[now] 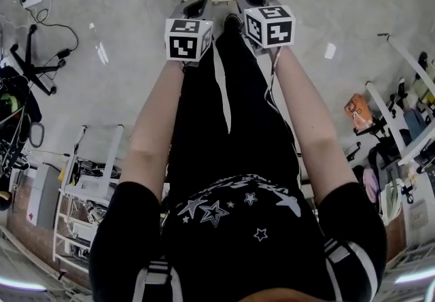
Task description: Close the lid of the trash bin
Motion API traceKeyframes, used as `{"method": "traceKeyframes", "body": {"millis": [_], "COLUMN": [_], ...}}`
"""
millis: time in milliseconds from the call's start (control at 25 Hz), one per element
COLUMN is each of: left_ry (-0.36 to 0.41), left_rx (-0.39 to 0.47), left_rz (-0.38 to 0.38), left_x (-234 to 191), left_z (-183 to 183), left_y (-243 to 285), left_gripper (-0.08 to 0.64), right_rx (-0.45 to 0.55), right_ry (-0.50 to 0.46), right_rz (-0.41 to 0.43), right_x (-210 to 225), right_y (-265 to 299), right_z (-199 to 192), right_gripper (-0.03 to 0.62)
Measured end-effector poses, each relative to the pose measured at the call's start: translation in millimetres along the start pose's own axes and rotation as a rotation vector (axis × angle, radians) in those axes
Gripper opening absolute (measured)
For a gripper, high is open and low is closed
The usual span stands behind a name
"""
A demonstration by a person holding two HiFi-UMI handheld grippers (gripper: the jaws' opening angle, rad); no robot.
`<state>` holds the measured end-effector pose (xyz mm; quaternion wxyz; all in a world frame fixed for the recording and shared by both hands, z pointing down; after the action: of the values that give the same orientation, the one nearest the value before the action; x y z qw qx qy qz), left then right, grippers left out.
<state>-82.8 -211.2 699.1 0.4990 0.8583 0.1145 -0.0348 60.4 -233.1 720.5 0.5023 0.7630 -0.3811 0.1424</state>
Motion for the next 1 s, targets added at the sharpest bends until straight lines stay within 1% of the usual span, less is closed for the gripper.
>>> {"method": "traceKeyframes", "body": {"millis": [280, 520, 800, 1000], "left_ry": [0.026, 0.036, 0.049, 0.061], "left_rx": [-0.044, -0.074, -0.109, -0.116], "left_rz": [-0.002, 0.009, -0.009, -0.043], "left_x": [-5, -12, -15, -15], "left_z": [-15, -22, -28, -27], "left_y": [22, 35, 46, 49], "left_gripper": [0.011, 0.011, 0.011, 0.011], "right_rx": [-0.054, -0.065, -0.098, -0.080], "right_ry": [-0.007, 0.019, 0.024, 0.046], "right_rz": [0.024, 0.011, -0.013, -0.018], "right_x": [15, 23, 28, 30], "right_y": [16, 27, 35, 35], "right_z": [-14, -20, -25, -27], "right_gripper": [0.005, 0.005, 0.006, 0.006]}}
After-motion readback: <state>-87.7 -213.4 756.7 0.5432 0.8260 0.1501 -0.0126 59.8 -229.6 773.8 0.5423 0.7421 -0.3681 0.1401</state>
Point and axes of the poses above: the fingertips, and each gripper's own axes: y forward along the fingers, x to its right, z out of its top, the point moved 7 cm from there along -y, backward along the fingers, and after that the axes turned 13 degrees about z, right-handed, at the moved point
